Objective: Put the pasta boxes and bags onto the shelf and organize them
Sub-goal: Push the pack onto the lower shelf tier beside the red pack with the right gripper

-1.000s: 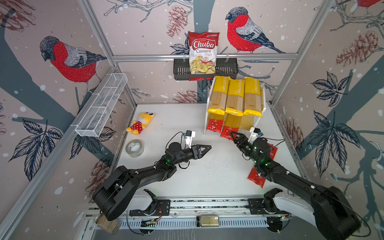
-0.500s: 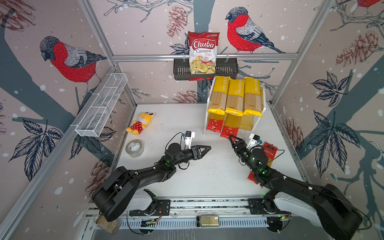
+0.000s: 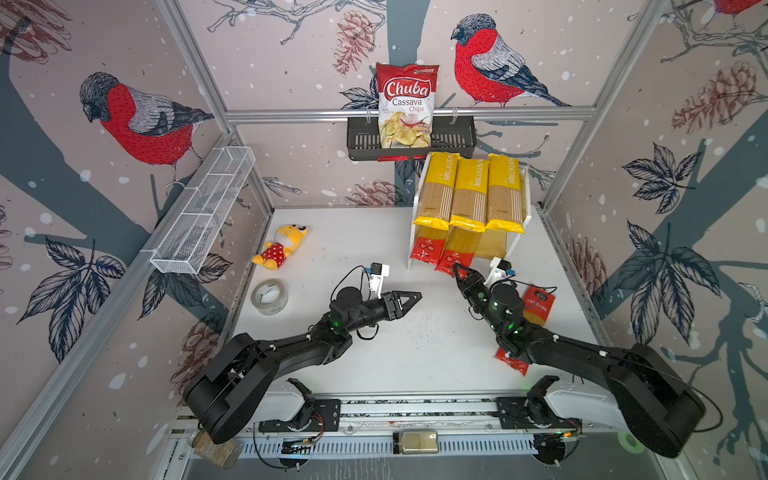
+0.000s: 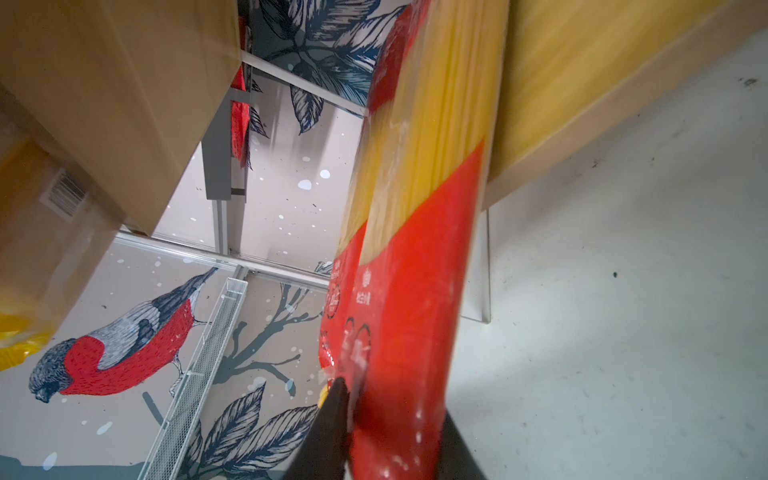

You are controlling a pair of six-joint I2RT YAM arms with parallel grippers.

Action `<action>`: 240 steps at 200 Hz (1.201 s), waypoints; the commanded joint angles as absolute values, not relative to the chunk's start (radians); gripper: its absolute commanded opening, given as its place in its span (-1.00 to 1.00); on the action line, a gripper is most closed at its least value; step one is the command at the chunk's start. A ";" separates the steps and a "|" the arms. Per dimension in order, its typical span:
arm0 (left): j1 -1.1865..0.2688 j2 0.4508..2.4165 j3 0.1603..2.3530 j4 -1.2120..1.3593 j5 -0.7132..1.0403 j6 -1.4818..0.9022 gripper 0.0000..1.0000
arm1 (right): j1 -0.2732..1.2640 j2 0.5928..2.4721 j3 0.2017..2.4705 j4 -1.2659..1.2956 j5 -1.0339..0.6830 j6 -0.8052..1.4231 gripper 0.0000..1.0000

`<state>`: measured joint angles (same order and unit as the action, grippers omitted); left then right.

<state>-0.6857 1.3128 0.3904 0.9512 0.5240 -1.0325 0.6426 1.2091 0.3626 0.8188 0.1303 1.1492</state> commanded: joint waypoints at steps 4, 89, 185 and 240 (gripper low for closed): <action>-0.689 1.309 0.391 0.977 0.532 -1.020 0.19 | 0.612 1.185 0.386 0.771 0.056 1.064 -0.60; -0.699 1.361 0.414 1.014 0.545 -1.034 0.18 | 0.442 1.179 0.453 0.632 -0.170 0.943 -0.64; -0.708 1.336 0.405 0.971 0.523 -1.009 0.18 | 0.511 1.181 0.386 0.731 -0.079 1.023 -0.08; -0.730 1.377 0.415 0.992 0.519 -1.009 0.18 | 0.596 1.107 0.332 0.697 0.034 1.077 0.19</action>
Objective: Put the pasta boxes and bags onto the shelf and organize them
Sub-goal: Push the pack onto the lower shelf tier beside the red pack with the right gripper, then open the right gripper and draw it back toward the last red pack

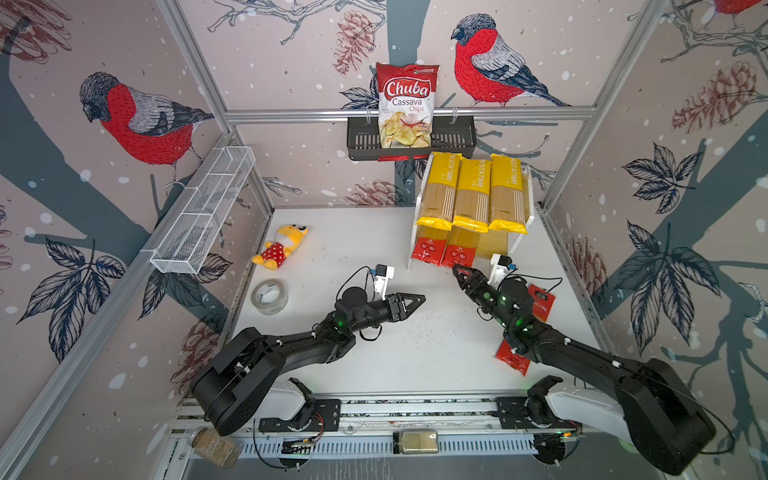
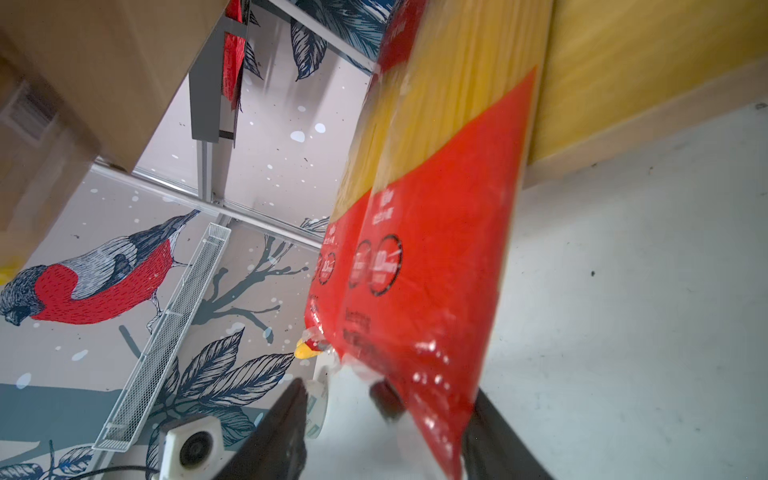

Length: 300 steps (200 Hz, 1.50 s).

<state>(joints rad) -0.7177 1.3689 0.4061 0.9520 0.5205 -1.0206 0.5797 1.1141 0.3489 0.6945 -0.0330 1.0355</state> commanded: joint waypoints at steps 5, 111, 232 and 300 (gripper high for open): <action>-0.733 1.378 0.416 0.990 0.515 -1.009 0.19 | 0.597 1.108 0.331 0.698 0.037 1.077 0.17; -0.750 1.347 0.414 0.945 0.487 -0.982 0.18 | 0.525 1.189 0.423 0.666 -0.018 1.025 -0.40; -0.841 1.285 0.482 0.598 0.296 -0.681 0.19 | 0.716 0.928 0.380 -0.058 0.243 1.084 0.28; -0.935 1.425 0.563 0.580 0.272 -0.654 0.19 | 0.702 0.861 0.423 -0.518 0.518 1.198 0.49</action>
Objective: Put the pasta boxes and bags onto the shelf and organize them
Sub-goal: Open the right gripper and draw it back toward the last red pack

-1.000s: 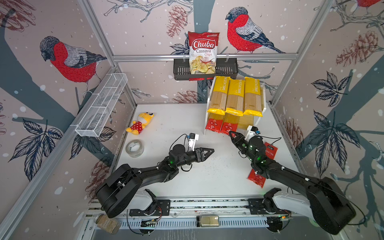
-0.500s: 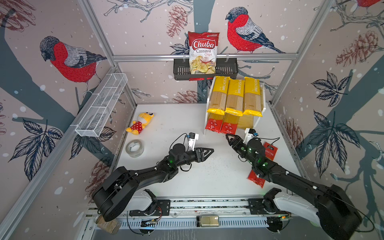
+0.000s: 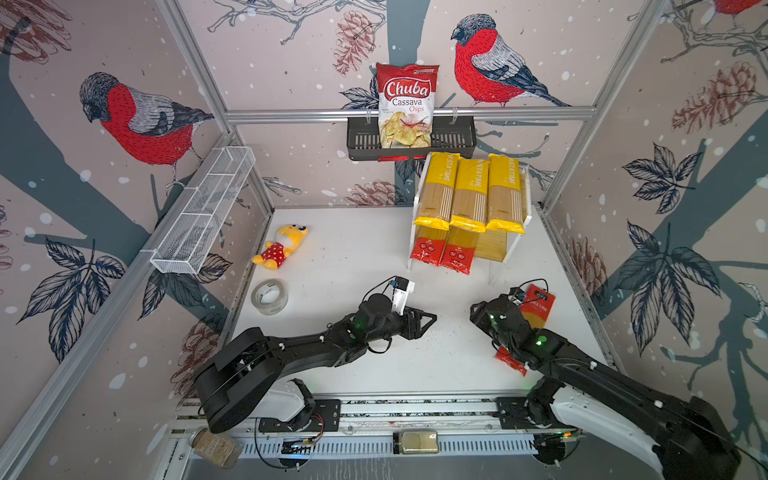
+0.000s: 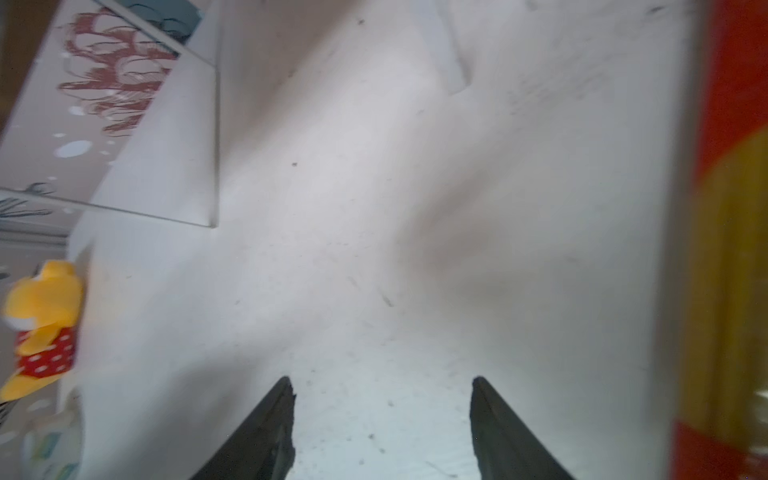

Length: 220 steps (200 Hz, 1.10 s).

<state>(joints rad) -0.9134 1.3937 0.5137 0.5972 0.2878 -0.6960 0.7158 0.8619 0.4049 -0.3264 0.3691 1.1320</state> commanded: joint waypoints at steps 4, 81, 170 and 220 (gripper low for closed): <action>-0.939 1.431 0.570 0.575 0.268 -0.647 0.19 | 0.694 0.863 0.423 -0.533 0.529 1.212 0.51; -1.020 1.486 0.577 0.641 0.187 -0.665 0.19 | 0.492 0.806 0.341 -0.608 0.505 1.237 0.52; -1.005 1.413 0.533 0.596 0.145 -0.630 0.21 | 0.698 0.923 0.291 -0.428 0.316 1.428 0.44; -0.952 1.365 0.497 0.579 0.155 -0.630 0.21 | 0.917 1.143 0.400 -0.338 0.327 1.559 0.45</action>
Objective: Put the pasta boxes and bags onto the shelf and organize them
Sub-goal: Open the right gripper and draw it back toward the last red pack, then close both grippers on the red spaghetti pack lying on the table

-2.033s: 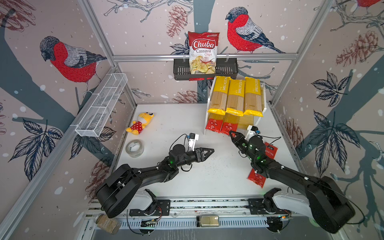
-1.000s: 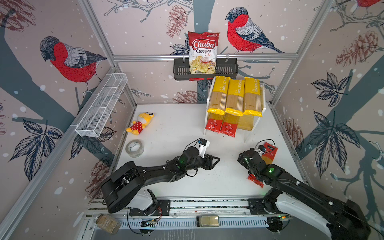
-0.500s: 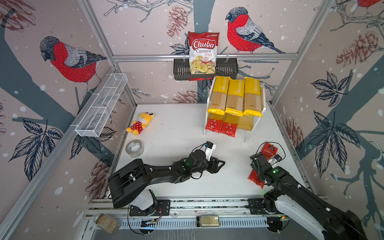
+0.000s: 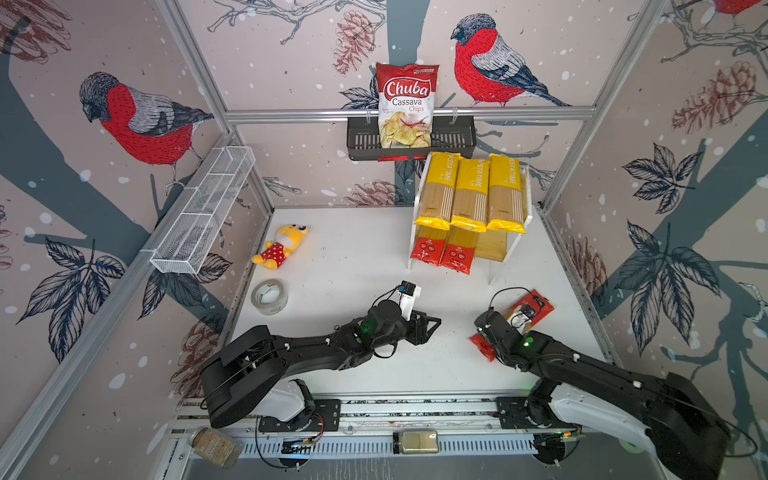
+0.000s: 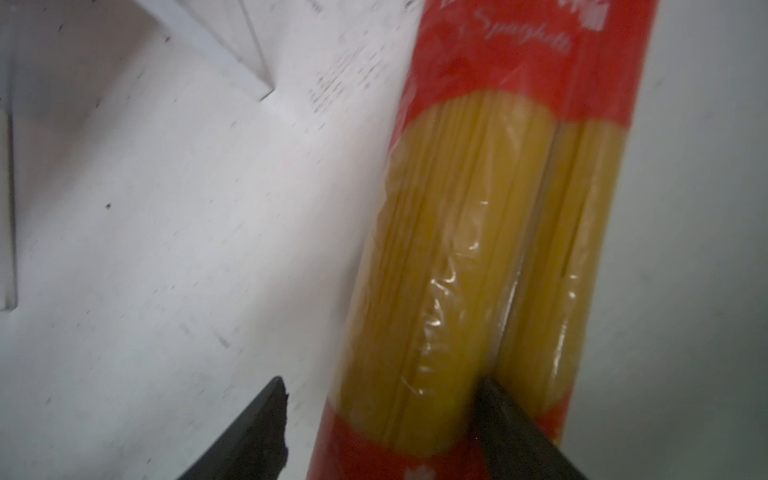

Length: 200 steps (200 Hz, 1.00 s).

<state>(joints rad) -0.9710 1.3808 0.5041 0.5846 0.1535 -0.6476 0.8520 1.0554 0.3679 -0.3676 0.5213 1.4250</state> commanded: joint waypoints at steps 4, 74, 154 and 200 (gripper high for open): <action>-0.947 1.361 0.496 0.575 0.156 -0.629 0.21 | 0.931 1.164 0.410 -0.331 0.324 1.564 0.45; -0.862 1.273 0.498 0.439 0.138 -0.576 0.22 | 1.128 1.344 0.642 -0.225 0.332 1.364 0.42; -0.999 1.495 0.709 0.349 0.162 -0.399 0.26 | 0.769 0.783 0.380 -0.405 0.232 1.250 0.57; -1.022 1.667 0.801 0.327 0.170 -0.380 0.26 | 0.463 0.630 0.283 -0.375 0.136 1.135 0.63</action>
<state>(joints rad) -1.0142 1.6142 0.7734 0.3561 0.1680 -0.4183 0.5579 0.6479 0.3275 -0.4103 0.2237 1.2266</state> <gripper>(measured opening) 0.632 0.814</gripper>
